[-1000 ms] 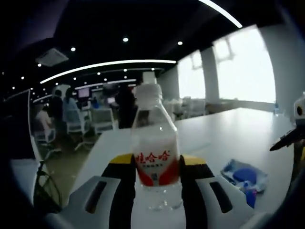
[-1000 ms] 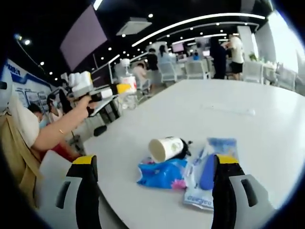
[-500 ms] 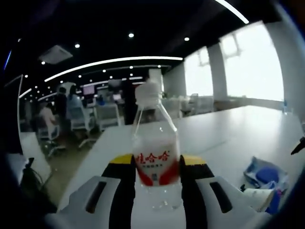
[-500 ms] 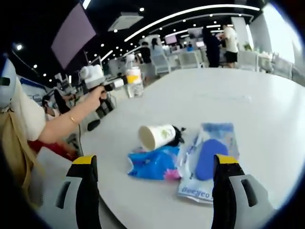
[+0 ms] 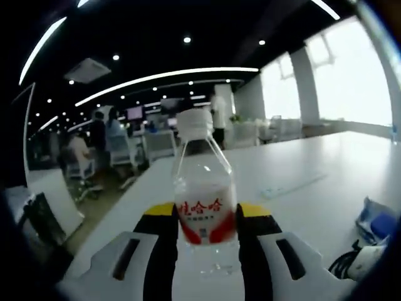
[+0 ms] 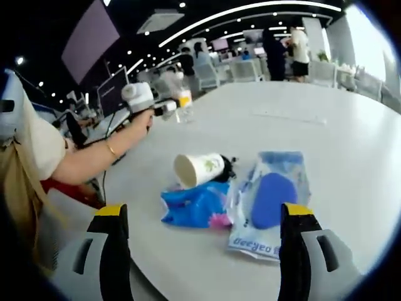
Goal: Arrange the tabletop items into an orderly group along one side of the table until the central work area is clear of visible clutter.
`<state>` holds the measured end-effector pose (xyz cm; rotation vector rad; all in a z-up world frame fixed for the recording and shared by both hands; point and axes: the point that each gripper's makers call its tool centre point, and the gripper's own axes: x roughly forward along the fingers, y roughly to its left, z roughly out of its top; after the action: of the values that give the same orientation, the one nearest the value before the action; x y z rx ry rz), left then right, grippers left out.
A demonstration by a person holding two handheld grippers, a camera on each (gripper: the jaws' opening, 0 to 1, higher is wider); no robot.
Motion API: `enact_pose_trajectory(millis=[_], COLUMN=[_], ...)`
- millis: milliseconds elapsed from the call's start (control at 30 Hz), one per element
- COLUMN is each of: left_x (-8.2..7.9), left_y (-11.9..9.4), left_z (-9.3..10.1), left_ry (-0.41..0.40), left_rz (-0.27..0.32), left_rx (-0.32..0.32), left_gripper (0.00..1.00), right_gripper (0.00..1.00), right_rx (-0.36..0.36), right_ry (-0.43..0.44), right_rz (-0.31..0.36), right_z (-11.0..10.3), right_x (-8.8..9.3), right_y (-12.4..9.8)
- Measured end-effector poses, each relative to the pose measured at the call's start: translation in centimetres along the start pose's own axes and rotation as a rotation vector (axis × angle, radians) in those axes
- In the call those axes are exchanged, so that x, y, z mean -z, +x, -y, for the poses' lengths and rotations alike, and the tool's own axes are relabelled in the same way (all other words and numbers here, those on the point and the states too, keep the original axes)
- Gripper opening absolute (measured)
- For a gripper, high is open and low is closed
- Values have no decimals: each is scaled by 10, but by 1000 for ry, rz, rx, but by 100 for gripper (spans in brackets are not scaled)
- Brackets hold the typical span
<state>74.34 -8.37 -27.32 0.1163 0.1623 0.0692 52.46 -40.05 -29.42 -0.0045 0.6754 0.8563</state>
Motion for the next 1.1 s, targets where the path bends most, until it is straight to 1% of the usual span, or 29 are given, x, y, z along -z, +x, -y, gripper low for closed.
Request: enact_pose_trajectory(millis=[100,200,233,300,367,433,467,500,533,667,800,900,967,1000,1033,1067,1100], left_x=[8,15,19,24,31,35,32,31,30,31,33,33,35,35,36,36,36], left_y=[6,11,13,14,14,11,10,10,9,4,-1,-4,-7,-9,-9,-9,-10], left_z=[-1,1,1,0,0,2,4,4,7,11,11,10,9,9,11,14,15], left_ry=[-37,-40,-40,-35,-52,-61,-51,-44,-31,-31,-35,-37,-42,-39,-22,17,29], left_rz=[-6,2,-9,-16,-29,-24,-7,-9,-10,-12,-10,-16,-24,-30,-37,-39,-41], left_rx=[-10,-10,-18,-22,-26,-28,-22,-31,-19,-12,-18,-18,-32,-51,-49,-44,-48], left_gripper=[34,34,34,34,34,34,34,35,35,35,35,35,35,35,36,36,36], right_gripper=[99,99,99,99,99,99,99,99,99,99,99,99,99,99,99,99,99], right_rx=[4,9,11,10,7,9,13,16,20,21,12,6,7,8,7,6,6], right_ry=[0,4,9,6,5,6,11,14,21,13,16,31,26,27,31,44,49], right_rz=[-16,-42,-49,-52,-55,-51,-53,-55,-62,-85,-76,-99,-107,-109,-109,-107,-106], right_z=[2,4,5,3,3,4,6,7,8,6,3,2,1,0,0,0,0], right_x=[4,10,11,11,11,10,10,11,13,18,16,23,24,24,24,24,24], right_y=[0,1,2,3,3,3,4,4,5,7,6,6,6,7,7,7,7])
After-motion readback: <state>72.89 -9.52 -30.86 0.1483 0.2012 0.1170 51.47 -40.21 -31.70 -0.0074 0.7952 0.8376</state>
